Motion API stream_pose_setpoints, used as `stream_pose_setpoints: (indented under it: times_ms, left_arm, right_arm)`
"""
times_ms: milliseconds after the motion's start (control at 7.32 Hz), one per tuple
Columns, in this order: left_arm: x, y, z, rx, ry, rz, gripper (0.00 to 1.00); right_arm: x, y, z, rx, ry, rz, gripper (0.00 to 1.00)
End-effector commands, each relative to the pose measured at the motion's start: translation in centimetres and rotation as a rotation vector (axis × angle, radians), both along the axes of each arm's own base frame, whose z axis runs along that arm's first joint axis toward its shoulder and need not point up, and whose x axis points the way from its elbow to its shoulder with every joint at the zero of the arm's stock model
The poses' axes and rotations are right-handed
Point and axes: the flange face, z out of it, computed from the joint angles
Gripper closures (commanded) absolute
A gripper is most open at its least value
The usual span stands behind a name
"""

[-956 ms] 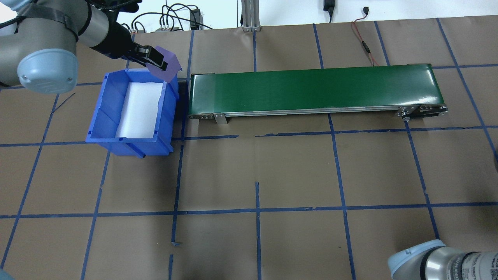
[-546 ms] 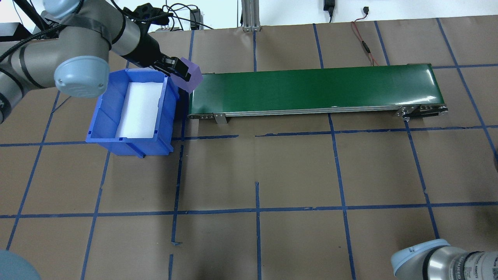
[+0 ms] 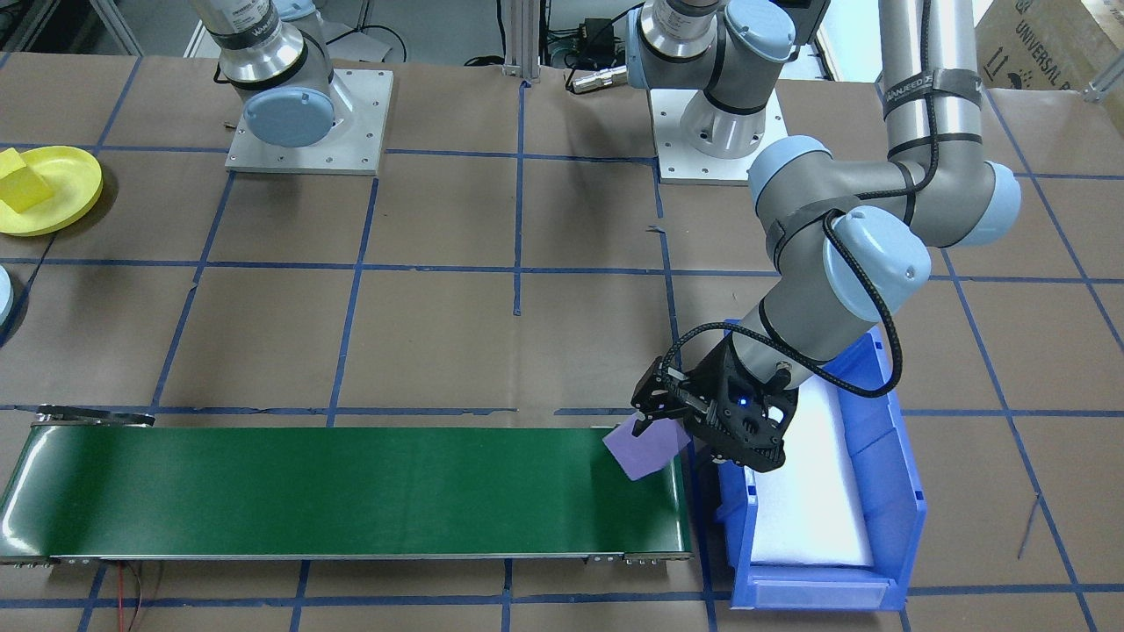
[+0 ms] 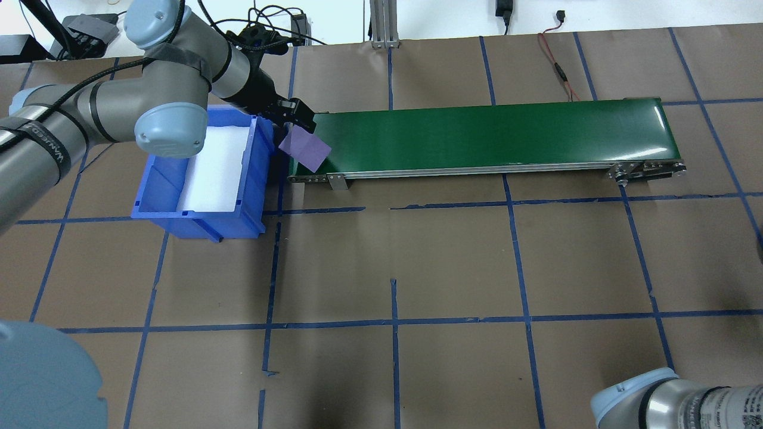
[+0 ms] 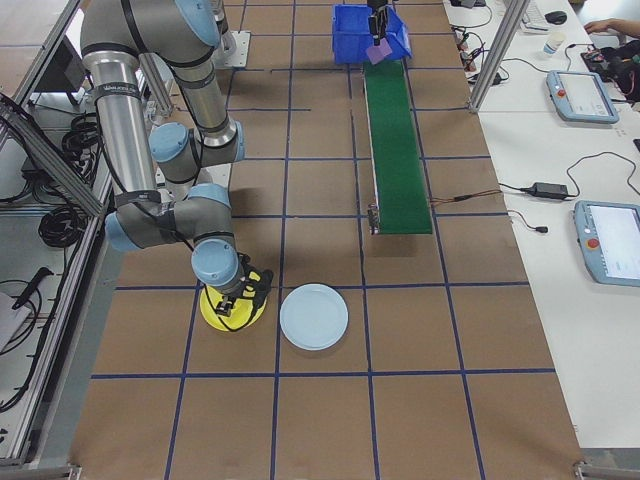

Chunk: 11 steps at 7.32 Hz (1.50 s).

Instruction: Move block left to right into plate

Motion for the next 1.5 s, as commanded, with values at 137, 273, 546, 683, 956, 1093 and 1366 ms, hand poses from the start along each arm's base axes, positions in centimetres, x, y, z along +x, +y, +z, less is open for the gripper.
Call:
stream_pose_setpoints:
  times_ms: [137,273,546,683,956,1093,1366]
  left_arm:
    - [0.6,0.8,3.2,-0.037,-0.07,0.028,0.0]
    - [0.7,1.9,5.1,-0.035,-0.078,0.03,0.0]
    - [1.8,7.1,11.2,0.068,-0.171,0.043,0.0]
    - [2.0,10.2,13.8,0.123,-0.198,0.042,0.0]
    - [2.2,15.4,17.5,0.193,-0.231,0.04,0.0]
    - [2.3,15.9,17.6,0.21,-0.231,0.041,0.0]
    - [2.4,16.0,17.6,0.208,-0.232,0.046,0.0]
  right_arm:
    - [12.1,-14.5,3.5,-0.004,0.012,0.148,0.0]
    - [17.0,-17.6,3.7,-0.005,0.01,0.158,0.0]
    - [25.9,-21.2,4.1,0.02,0.021,0.17,0.0]
    - [29.3,-22.8,4.6,0.007,0.037,0.206,0.0]
    - [33.4,-27.5,2.9,-0.042,-0.087,0.257,0.0]
    - [40.0,-28.8,4.5,-0.061,-0.048,0.384,0.0]
    - [42.8,-28.6,4.6,-0.038,0.008,0.442,0.0]
